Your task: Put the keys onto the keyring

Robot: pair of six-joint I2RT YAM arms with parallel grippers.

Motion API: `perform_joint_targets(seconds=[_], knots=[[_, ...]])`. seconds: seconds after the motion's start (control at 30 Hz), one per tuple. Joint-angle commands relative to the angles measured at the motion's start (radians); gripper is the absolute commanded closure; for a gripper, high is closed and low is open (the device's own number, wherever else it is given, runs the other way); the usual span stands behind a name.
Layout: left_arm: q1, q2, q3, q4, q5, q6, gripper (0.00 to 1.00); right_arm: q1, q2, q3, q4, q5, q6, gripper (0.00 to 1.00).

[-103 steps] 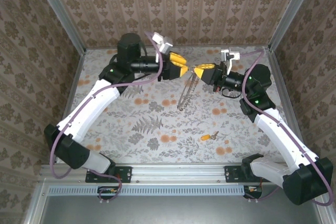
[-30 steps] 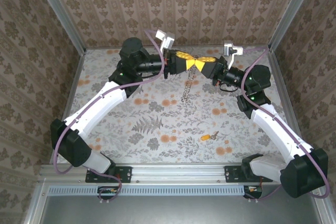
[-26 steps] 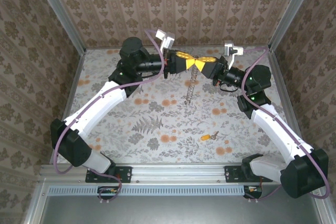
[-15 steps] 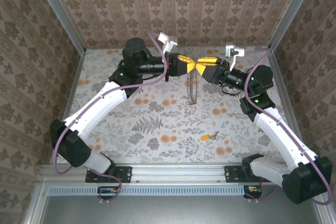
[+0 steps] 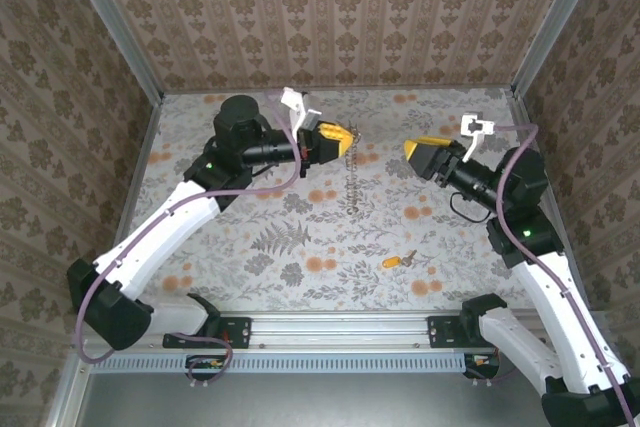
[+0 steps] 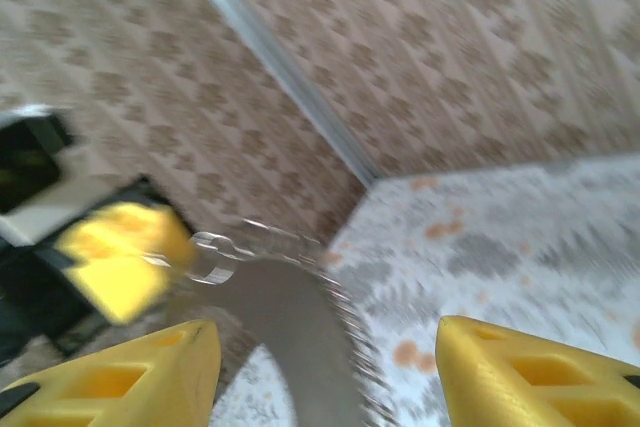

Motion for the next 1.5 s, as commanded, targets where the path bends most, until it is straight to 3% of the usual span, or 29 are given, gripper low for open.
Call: perform_joint_targets(seconds=[0.0, 0.2, 0.43, 0.87, 1.03, 1.23, 1.47], knots=[[0.004, -0.072, -0.064, 0.083, -0.060, 0.075, 1.00, -0.008, 0.016, -0.052, -0.207, 0.120, -0.004, 0.40], [0.002, -0.163, -0.178, 0.190, -0.085, 0.110, 1.00, -0.009, 0.026, -0.150, -0.206, 0.148, 0.050, 0.40], [0.001, -0.191, -0.178, 0.164, -0.051, 0.149, 1.00, -0.008, 0.047, -0.203, -0.073, 0.054, 0.080, 0.39], [0.002, -0.104, -0.122, 0.214, 0.065, 0.135, 1.00, -0.007, 0.126, -0.129, 0.445, -0.255, 0.103, 0.46], [0.022, -0.053, -0.077, 0.220, 0.078, 0.063, 1.00, -0.007, 0.197, -0.063, 0.589, -0.371, 0.120, 0.56], [0.080, 0.017, -0.001, 0.207, 0.080, -0.123, 1.00, 0.004, 0.243, 0.003, 0.671, -0.406, 0.150, 0.66], [0.089, 0.034, 0.028, 0.191, 0.120, -0.236, 1.00, 0.070, 0.277, 0.057, 0.712, -0.406, 0.162, 0.69]])
